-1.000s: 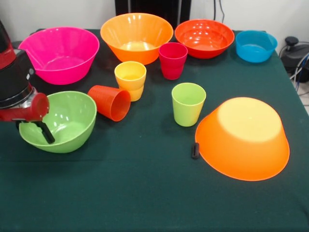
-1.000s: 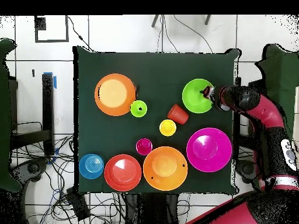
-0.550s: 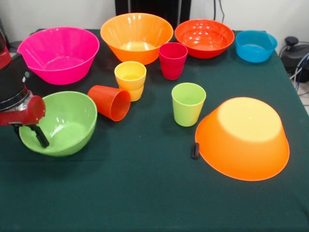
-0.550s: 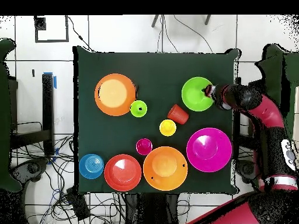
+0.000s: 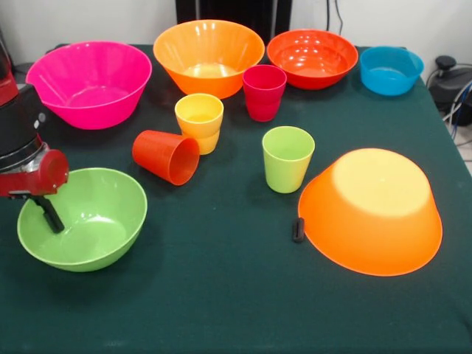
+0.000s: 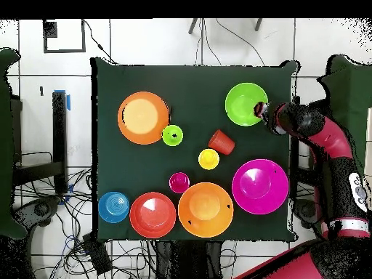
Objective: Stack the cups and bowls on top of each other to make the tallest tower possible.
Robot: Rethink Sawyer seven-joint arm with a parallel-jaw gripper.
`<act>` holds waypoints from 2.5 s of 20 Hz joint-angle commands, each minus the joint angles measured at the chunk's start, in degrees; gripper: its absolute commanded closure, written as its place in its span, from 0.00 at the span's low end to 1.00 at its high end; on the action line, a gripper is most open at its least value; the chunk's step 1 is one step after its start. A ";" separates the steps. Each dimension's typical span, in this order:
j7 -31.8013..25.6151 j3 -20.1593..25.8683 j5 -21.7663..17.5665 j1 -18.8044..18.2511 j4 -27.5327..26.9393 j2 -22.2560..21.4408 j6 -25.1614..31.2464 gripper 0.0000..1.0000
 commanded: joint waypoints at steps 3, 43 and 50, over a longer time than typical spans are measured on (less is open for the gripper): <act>-13.58 -1.97 -5.47 1.41 3.46 -1.93 -1.44 1.00; 3.42 -6.03 -1.42 2.86 22.15 -19.69 -4.53 1.00; 4.82 -5.26 0.84 1.73 22.69 -17.49 -7.93 1.00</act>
